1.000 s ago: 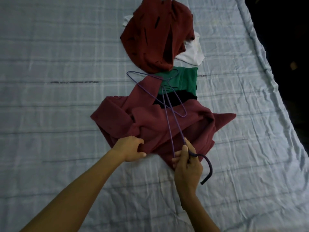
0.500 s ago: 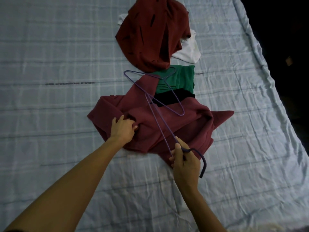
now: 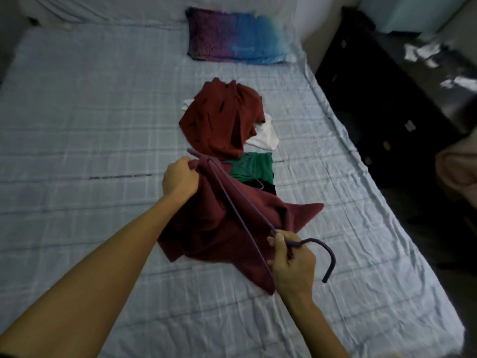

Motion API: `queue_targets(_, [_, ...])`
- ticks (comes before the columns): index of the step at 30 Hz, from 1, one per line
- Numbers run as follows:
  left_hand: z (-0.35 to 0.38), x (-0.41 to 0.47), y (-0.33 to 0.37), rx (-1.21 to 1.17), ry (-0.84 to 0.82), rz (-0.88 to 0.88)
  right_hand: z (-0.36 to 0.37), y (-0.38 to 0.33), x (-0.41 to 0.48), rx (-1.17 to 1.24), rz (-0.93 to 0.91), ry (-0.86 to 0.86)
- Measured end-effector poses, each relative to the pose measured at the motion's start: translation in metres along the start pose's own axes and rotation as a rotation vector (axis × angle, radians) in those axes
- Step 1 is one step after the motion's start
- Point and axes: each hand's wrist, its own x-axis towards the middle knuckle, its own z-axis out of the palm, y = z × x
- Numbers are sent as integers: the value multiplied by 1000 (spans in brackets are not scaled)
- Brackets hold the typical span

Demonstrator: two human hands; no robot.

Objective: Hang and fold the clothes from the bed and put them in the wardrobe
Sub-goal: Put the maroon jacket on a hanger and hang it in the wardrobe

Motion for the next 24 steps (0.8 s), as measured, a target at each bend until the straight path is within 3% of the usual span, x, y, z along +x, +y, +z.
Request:
queue_targets(8, [-83,-36,68,-57,75,152,-53,-65,-28,-2,-218,59])
queue_targets(16, [-148,-65,90,-90,152,284,-67,-90,-51,-82,-193,58])
queue_targets(24, [-163,-110,97,-133,134,487,-31,-129,-40,-55,-24,78])
